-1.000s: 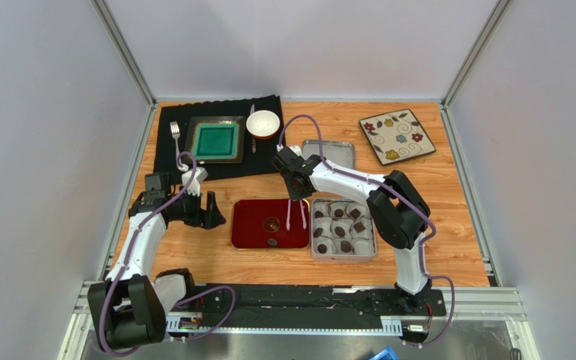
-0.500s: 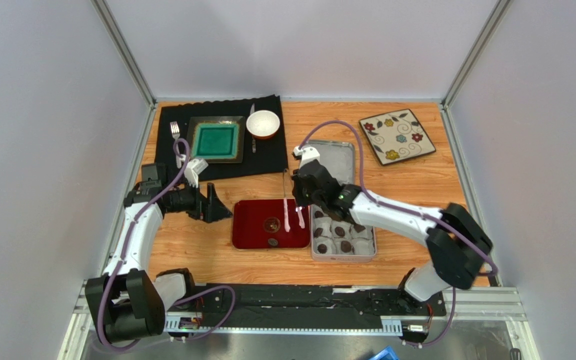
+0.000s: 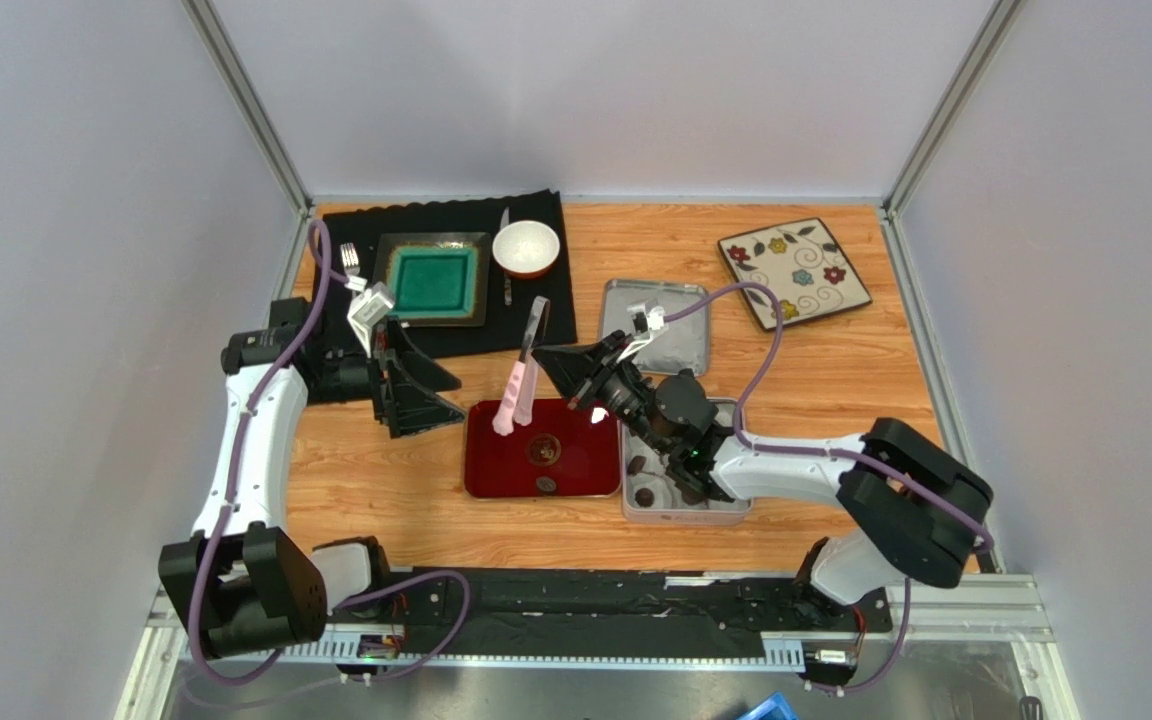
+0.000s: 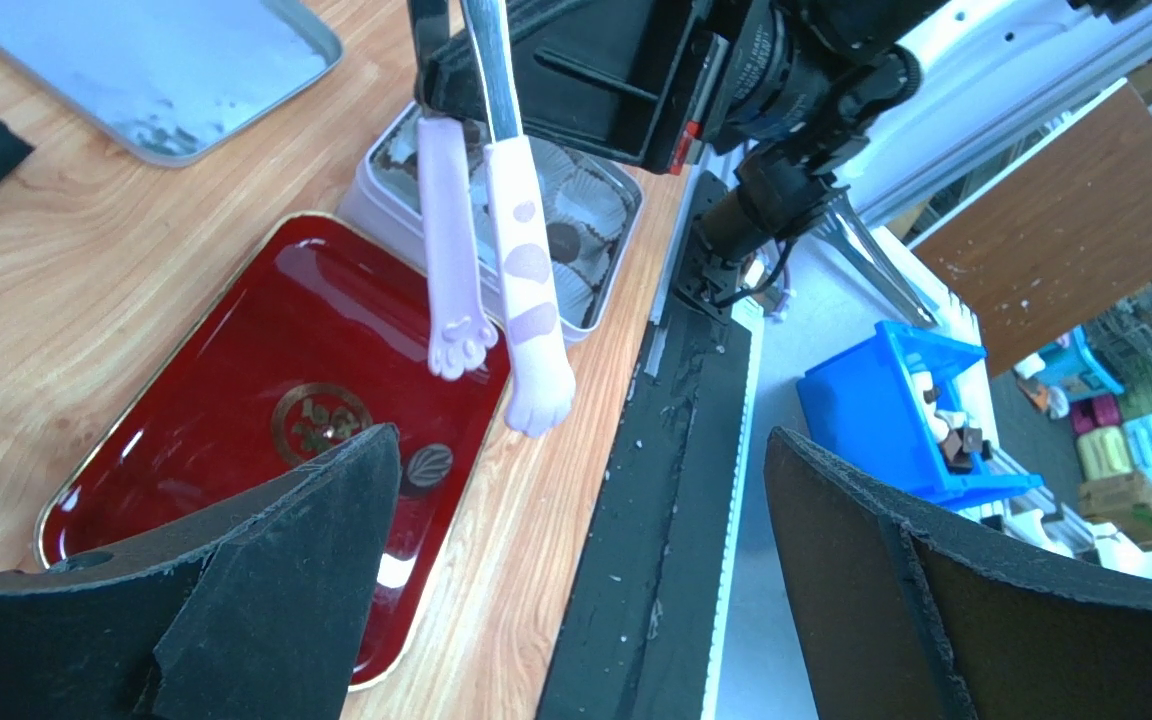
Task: Pack the chocolate
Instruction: Pick up the clamp from the plate, then adjust the clamp.
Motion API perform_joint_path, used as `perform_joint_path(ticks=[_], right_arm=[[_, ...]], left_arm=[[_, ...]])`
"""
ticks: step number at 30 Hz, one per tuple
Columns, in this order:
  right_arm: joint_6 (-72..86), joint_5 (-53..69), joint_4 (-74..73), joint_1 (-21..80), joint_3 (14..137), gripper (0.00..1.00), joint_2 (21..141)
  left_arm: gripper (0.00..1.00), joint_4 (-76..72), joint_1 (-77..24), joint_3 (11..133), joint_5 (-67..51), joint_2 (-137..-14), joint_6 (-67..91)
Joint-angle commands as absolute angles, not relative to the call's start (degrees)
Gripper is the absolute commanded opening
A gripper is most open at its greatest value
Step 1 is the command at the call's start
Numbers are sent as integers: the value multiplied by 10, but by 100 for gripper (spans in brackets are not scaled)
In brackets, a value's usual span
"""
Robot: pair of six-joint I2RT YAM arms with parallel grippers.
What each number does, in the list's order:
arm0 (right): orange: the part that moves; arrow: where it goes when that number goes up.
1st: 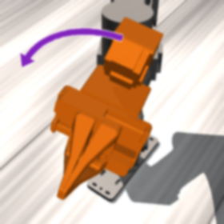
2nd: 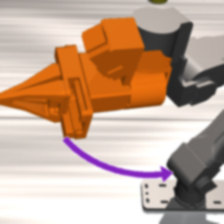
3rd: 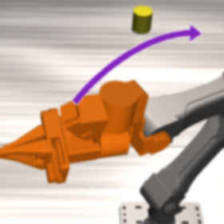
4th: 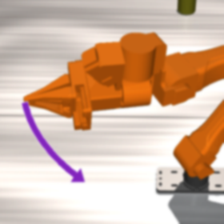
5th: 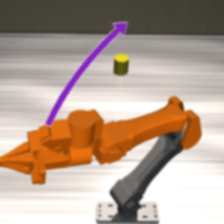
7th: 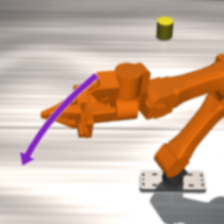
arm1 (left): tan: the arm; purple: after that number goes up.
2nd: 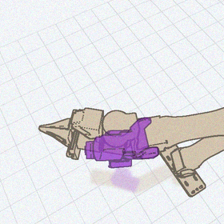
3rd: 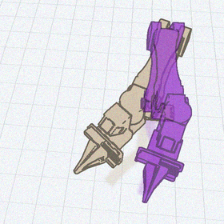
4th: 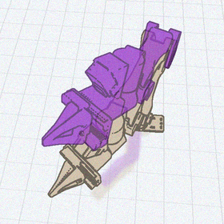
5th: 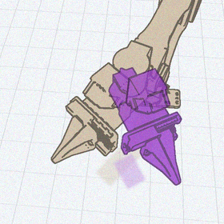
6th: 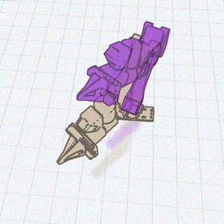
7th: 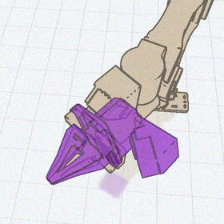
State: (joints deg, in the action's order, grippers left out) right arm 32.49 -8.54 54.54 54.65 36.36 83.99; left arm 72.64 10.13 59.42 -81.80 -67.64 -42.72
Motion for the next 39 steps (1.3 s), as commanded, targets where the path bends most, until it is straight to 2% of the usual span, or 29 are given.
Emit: perform_joint_path(ticks=[1, 4, 8, 9, 20, 32, 39], right_arm=[[381, -56, 769, 550, 385, 0, 889], [391, -54, 797, 552, 402, 0, 922], [395, -54, 827, 559, 430, 0, 956], [401, -55, 842, 559, 433, 0, 968], [409, -51, 862, 565, 468, 0, 979], [396, -31, 860, 568, 423, 0, 934], [395, -18, 860, 568, 432, 0, 932]], left_arm=[[98, 851, 101, 591, -911, -648, -510], [90, 851, 91, 592, -912, -640, -497], [67, 850, 85, 594, -912, -640, -474], [65, 850, 84, 593, -910, -639, -471], [70, 851, 83, 581, -891, -635, -474], [71, 843, 83, 609, -864, -621, -466], [72, 705, 83, 590, -855, -577, -331]])
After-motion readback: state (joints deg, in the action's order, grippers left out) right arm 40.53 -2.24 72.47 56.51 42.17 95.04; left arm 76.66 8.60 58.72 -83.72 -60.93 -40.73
